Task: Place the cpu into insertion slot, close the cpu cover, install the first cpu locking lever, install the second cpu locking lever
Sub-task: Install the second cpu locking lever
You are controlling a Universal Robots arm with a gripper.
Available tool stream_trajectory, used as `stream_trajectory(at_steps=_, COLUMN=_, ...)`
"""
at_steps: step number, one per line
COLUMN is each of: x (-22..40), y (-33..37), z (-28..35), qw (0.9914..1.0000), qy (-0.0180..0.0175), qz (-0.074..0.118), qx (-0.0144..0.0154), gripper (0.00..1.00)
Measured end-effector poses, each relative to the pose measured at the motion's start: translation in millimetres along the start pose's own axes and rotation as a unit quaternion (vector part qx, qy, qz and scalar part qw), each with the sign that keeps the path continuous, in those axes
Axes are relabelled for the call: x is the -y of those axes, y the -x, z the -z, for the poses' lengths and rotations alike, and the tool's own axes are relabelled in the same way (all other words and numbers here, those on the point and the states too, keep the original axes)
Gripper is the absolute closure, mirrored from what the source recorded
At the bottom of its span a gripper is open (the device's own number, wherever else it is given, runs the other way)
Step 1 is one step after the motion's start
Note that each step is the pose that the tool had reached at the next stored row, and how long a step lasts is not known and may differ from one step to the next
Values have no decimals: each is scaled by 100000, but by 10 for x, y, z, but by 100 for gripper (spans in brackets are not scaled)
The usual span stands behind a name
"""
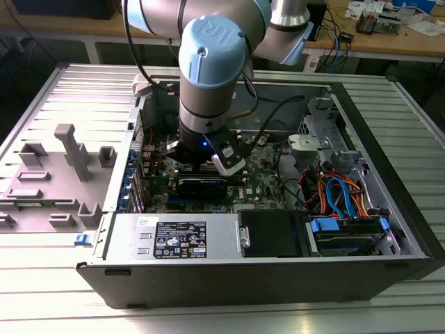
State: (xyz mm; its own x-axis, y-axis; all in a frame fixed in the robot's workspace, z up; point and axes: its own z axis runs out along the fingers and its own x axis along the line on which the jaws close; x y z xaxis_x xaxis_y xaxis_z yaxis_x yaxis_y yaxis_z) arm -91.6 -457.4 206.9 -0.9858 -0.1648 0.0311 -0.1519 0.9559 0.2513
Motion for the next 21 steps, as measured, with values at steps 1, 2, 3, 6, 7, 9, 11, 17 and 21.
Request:
stream_trajectory(at_steps=1, x=0, y=0, z=0, qw=100000, qy=25, qz=3, qx=3, gripper=89)
stream_trajectory(at_steps=2, x=0, y=0, z=0, qw=100000, qy=50, qz=4, qx=7, gripper=89)
stream_trajectory(at_steps=3, x=0, y=0, z=0, qw=100000, qy=77, qz=6, qx=12, gripper=89)
stream_trajectory(at_steps=6, x=0, y=0, z=0, qw=100000, qy=161, qz=11, qx=24, gripper=89)
stream_trajectory(at_steps=7, x=0, y=0, z=0, qw=100000, qy=189, qz=14, qx=30, gripper=89)
stream_trajectory(at_steps=9, x=0, y=0, z=0, qw=100000, qy=243, qz=17, qx=38, gripper=89)
stream_trajectory(at_steps=11, x=0, y=0, z=0, qw=99999, qy=360, qz=26, qx=56, gripper=89)
stream_trajectory(at_steps=17, x=0, y=0, z=0, qw=99998, qy=560, qz=43, qx=86, gripper=89)
stream_trajectory(at_steps=21, x=0, y=0, z=0, qw=99998, qy=683, qz=48, qx=106, gripper=89)
